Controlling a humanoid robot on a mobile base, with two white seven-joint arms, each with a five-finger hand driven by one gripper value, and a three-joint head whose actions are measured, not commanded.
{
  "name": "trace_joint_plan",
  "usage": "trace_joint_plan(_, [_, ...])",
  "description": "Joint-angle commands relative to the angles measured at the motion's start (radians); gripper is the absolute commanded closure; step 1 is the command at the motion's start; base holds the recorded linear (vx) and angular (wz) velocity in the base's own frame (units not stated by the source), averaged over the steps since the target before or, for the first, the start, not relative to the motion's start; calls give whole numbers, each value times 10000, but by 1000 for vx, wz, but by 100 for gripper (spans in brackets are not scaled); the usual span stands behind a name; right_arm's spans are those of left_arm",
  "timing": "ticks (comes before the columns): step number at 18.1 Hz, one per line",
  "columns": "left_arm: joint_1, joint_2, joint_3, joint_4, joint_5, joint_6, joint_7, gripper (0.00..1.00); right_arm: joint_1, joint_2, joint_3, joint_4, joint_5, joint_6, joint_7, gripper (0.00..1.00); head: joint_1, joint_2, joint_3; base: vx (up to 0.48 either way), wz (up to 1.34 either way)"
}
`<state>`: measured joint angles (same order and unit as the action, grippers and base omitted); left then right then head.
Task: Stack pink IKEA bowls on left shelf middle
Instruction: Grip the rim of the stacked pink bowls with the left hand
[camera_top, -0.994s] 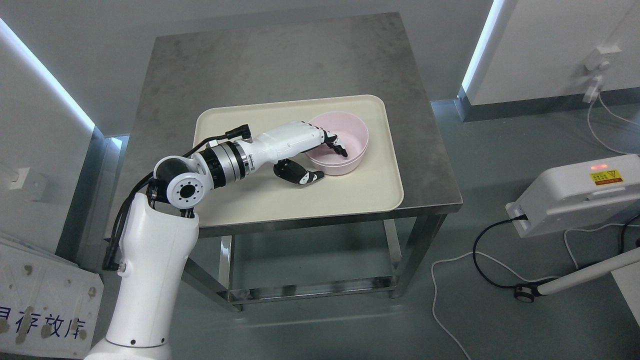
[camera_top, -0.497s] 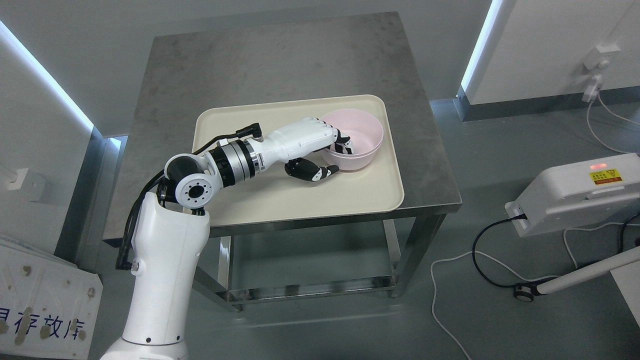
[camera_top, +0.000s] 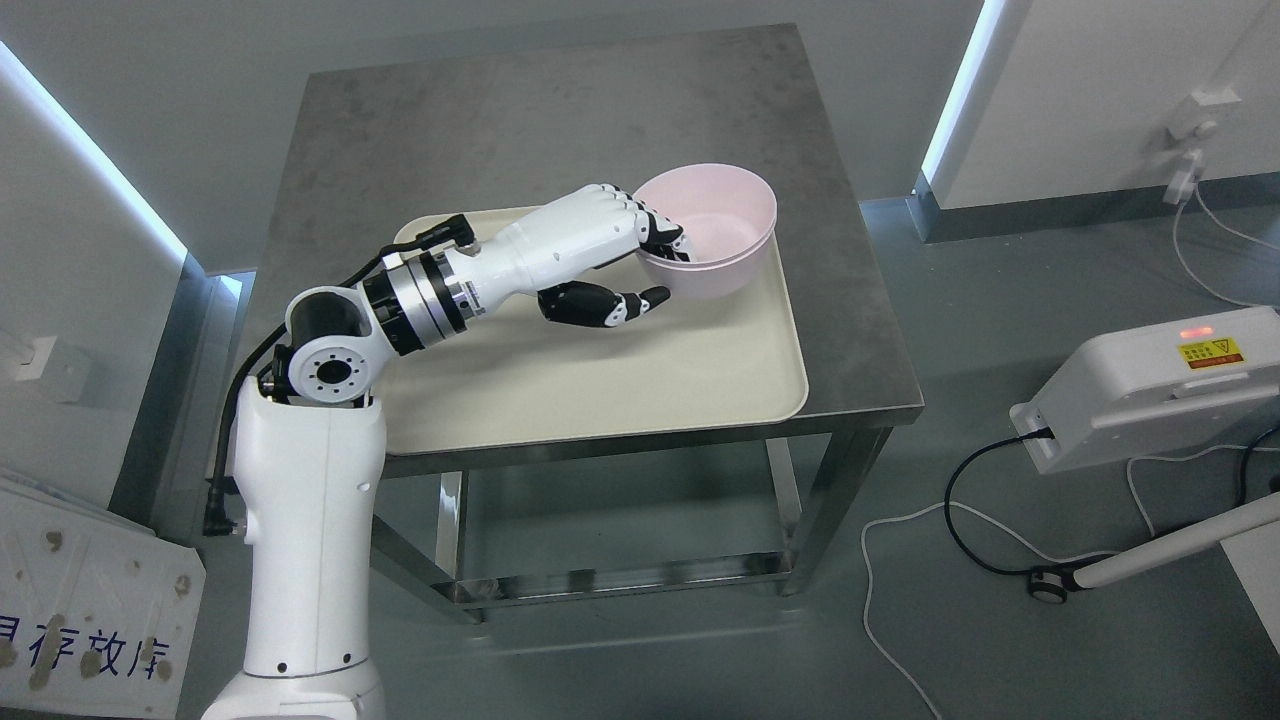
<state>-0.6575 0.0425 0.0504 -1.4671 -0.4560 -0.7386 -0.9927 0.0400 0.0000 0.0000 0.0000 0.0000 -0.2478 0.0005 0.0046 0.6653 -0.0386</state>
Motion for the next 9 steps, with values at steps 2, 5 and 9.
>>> trace_joint_plan(2, [346, 234, 2120, -1020, 2241, -468, -443, 99, -1, -175, -46, -175, -15, 8, -5, 0, 0, 0, 0, 0, 0])
trace_joint_plan(5, [745, 371, 2120, -1313, 3007, -468, -595, 99, -1, -175, -46, -175, -15, 8, -5, 0, 0, 0, 0, 0, 0])
trace_joint_plan(9, [1420, 664, 2089, -1589, 3639, -468, -719, 98, -1, -175, -46, -175, -15, 8, -5, 0, 0, 0, 0, 0, 0])
